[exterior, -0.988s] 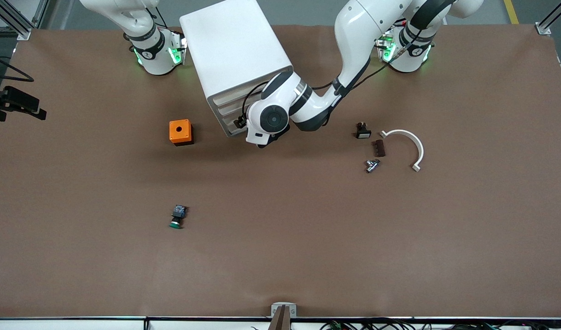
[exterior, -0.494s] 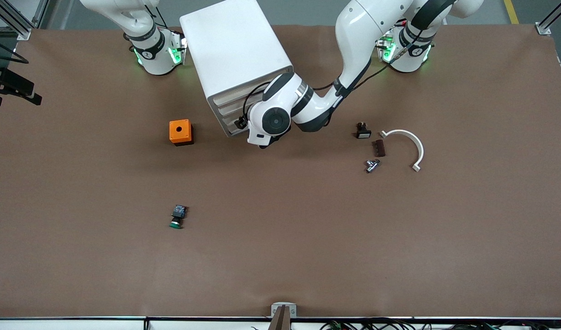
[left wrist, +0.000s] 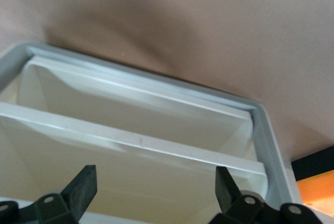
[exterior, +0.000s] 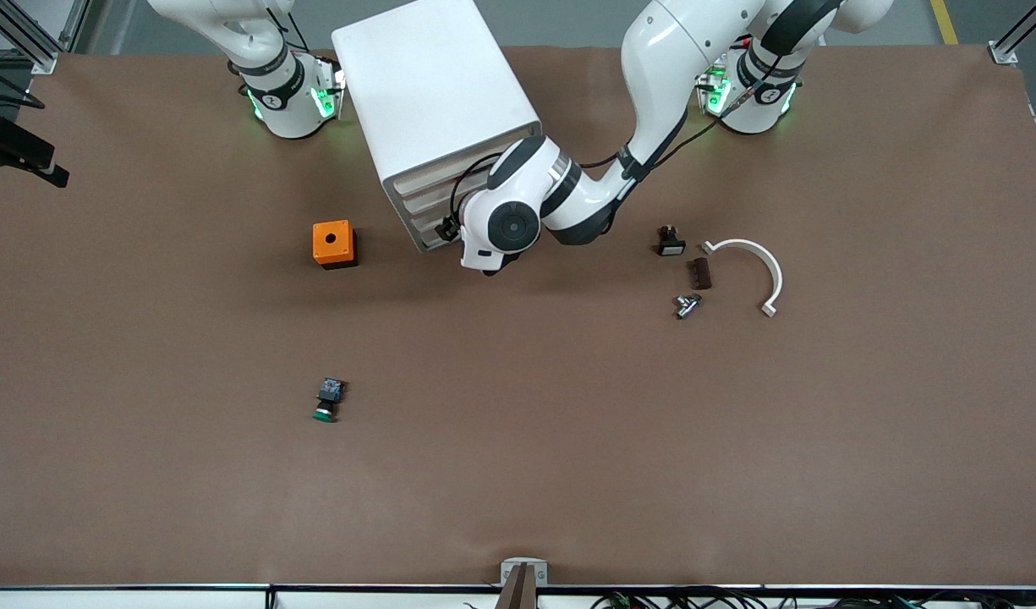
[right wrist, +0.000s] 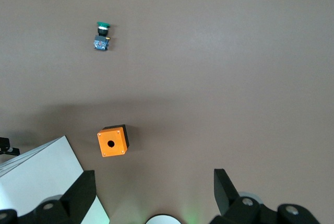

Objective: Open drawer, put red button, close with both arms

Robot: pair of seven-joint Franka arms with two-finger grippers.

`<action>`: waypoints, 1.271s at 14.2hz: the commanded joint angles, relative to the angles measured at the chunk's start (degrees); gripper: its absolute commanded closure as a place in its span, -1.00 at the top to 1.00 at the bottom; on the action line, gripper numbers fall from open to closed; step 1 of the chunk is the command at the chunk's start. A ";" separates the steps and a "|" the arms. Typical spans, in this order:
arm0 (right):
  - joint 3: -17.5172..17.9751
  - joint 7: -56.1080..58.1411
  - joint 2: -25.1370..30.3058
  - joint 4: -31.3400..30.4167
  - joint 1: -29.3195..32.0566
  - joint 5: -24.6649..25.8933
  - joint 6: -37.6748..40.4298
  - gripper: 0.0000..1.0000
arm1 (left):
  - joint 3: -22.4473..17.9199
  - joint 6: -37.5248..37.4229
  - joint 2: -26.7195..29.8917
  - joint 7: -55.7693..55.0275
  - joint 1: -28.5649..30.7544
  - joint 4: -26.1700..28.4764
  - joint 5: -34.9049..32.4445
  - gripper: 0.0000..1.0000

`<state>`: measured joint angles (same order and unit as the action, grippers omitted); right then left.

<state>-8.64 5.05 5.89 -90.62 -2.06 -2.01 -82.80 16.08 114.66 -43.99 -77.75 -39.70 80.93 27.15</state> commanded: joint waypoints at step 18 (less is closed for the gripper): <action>1.43 -0.56 5.36 -5.71 1.18 3.07 -2.20 1.00 | -0.17 -24.57 27.90 29.91 33.09 -2.10 -23.02 0.99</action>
<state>-8.14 5.05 10.40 -96.50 -2.01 0.26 -86.11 15.54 90.62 -17.76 -52.07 -9.39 77.18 5.56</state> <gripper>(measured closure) 0.000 0.004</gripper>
